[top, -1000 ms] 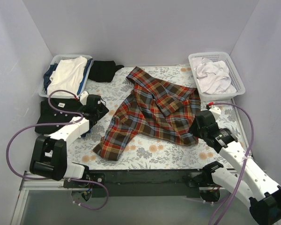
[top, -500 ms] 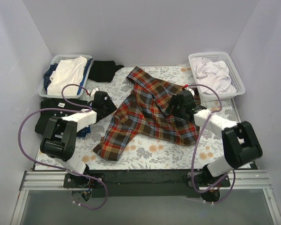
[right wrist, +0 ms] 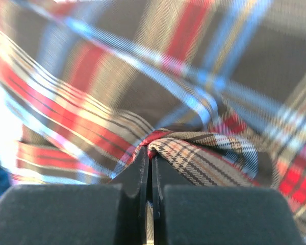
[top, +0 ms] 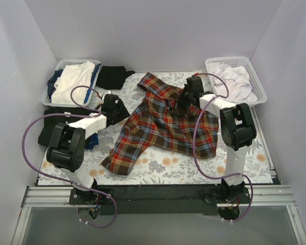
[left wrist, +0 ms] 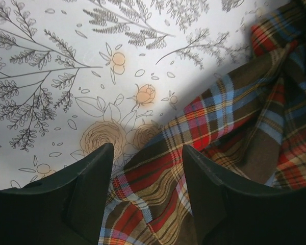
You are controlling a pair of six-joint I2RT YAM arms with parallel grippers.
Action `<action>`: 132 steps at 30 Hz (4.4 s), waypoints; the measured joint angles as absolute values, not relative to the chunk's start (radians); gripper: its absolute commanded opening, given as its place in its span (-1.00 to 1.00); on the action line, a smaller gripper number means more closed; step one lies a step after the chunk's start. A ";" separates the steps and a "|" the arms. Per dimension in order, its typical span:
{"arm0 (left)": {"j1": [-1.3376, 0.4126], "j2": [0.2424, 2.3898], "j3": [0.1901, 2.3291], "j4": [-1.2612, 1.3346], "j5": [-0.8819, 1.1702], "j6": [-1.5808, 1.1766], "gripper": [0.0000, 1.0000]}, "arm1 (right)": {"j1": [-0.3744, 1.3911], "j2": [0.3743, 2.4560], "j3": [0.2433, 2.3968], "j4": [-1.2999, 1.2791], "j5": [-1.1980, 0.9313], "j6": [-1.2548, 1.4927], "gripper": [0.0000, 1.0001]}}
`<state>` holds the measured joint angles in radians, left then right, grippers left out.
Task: Fold and stack the long sleeve shirts
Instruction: Flatten the shirt out
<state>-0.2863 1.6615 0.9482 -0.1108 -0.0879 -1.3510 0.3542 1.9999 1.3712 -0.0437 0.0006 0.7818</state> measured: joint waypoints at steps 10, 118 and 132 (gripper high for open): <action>-0.286 1.695 0.993 -0.229 -0.037 -1.320 0.16 | 0.224 2.074 1.813 -0.120 0.066 0.699 -0.97; -0.432 2.182 1.597 -0.340 0.033 -1.002 -1.00 | 0.575 1.884 1.264 -0.587 -0.028 0.212 -0.97; -0.336 2.112 1.567 -0.581 -0.363 -1.215 -1.00 | 0.571 1.846 1.250 -0.513 -0.062 0.229 -0.32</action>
<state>-0.3363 2.1124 1.5673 -0.5812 -0.3626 -1.2152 0.5713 1.8462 1.2499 -0.5133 -0.0620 0.2287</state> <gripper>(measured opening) 0.043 0.118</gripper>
